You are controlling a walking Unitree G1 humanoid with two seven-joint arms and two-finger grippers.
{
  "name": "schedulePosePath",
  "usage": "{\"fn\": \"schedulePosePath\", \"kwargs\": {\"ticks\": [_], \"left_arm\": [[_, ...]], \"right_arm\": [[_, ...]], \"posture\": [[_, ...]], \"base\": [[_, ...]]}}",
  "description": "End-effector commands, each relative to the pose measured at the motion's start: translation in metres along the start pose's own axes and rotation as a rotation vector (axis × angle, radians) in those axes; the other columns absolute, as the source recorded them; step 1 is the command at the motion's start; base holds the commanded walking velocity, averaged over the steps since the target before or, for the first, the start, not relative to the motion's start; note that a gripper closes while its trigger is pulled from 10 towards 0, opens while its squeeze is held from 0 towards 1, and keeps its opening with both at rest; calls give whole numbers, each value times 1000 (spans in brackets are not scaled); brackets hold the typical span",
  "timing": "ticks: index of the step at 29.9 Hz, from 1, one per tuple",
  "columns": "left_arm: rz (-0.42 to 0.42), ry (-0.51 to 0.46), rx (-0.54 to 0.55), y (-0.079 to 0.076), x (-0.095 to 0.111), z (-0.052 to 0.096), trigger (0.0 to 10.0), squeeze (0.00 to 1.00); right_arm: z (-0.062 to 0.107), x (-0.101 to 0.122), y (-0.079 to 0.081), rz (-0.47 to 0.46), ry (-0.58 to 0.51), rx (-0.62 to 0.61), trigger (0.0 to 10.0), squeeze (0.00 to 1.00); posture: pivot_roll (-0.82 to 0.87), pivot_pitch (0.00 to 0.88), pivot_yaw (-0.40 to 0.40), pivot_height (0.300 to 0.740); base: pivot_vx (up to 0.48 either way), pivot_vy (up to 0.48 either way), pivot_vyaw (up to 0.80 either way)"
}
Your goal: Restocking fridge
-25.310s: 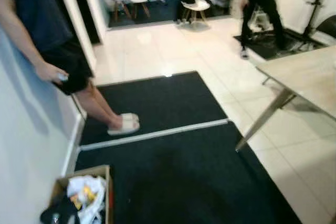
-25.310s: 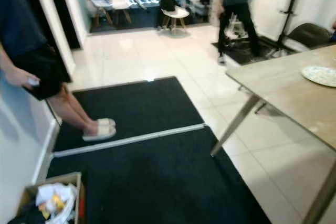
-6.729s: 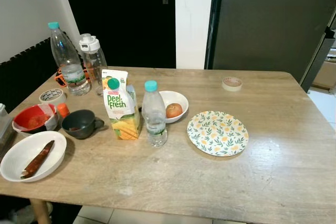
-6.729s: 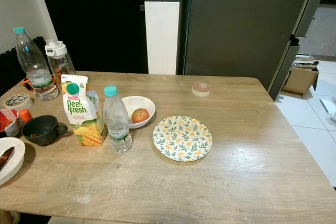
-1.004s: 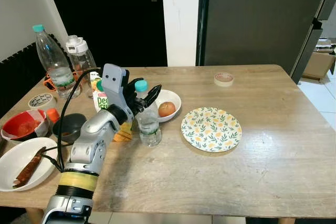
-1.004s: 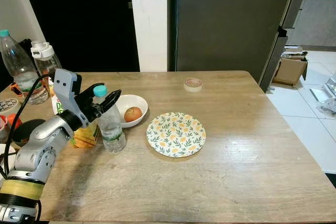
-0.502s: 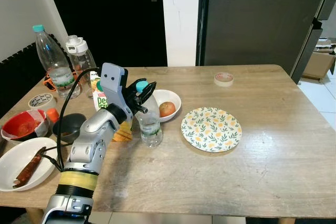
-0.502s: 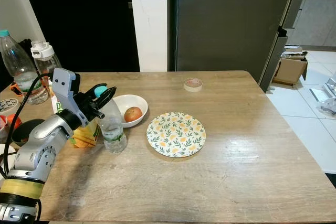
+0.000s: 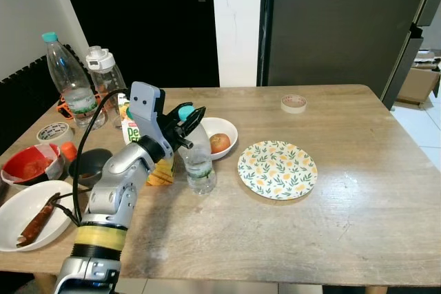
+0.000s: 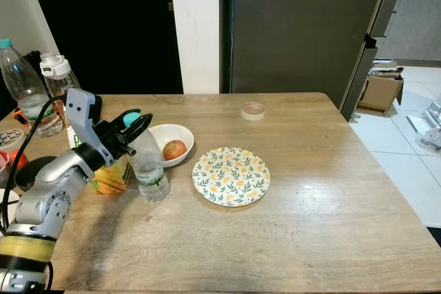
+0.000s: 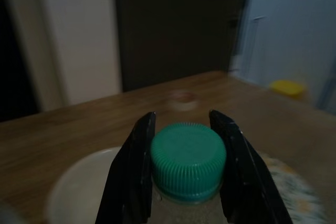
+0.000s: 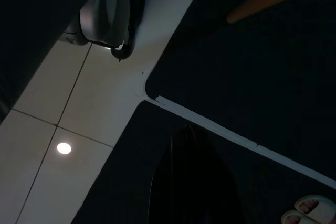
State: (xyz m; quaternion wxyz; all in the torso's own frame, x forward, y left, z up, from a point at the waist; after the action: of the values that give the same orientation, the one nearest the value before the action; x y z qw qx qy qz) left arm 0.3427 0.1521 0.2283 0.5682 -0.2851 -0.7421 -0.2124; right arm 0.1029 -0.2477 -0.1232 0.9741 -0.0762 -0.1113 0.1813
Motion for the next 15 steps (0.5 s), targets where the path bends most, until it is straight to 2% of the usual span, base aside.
{"fn": "schedulePosePath", "kwargs": {"ticks": [1,2,4,7,8,11,12,14,15], "left_arm": [[18,-61,-61,0,20,13,10000,0],[18,-61,-61,0,20,13,10000,0],[28,-88,-121,-2,29,23,10000,0],[36,-124,-249,-9,44,49,10000,0],[36,-124,-249,-9,44,49,10000,0],[70,-171,-338,-14,59,71,10000,0],[70,-171,-338,-14,59,71,10000,0],[83,-202,-388,-17,67,85,10000,0],[83,-202,-388,-17,67,85,10000,0]], "right_arm": [[0,-1,2,-9,2,2,10000,0],[0,-1,2,-9,2,2,10000,0],[0,-1,2,-9,3,2,10000,0],[0,-1,2,-8,3,3,10000,0],[0,-1,2,-8,3,3,10000,0],[0,-1,1,-6,3,2,10000,0],[0,-1,1,-6,3,2,10000,0],[0,-1,1,-4,3,2,10000,0],[0,-1,1,-4,3,2,10000,0]], "posture": [[-92,0,46,740],[-92,0,46,740],[-92,0,46,740],[-92,0,46,740],[-92,0,46,740],[-84,0,42,740],[-84,0,42,740],[-84,0,42,740],[-84,0,42,740]], "base": [[0,0,0],[0,0,0],[0,0,0],[0,0,0],[0,0,0],[0,0,0],[0,0,0],[0,0,0],[0,0,0]]}}
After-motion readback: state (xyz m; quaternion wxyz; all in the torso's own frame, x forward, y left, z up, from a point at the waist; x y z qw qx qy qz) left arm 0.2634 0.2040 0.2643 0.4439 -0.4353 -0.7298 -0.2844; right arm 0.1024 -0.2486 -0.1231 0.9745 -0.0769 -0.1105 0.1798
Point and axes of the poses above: a point about 5 cm out from each wrist's last joint towards the gripper, its own z axis pointing back from the gripper into the wrist, its own x axis along the axis of the wrist's last joint, y = z × x, the point moved 2 cm from there along -z, pointing out of the wrist towards the gripper
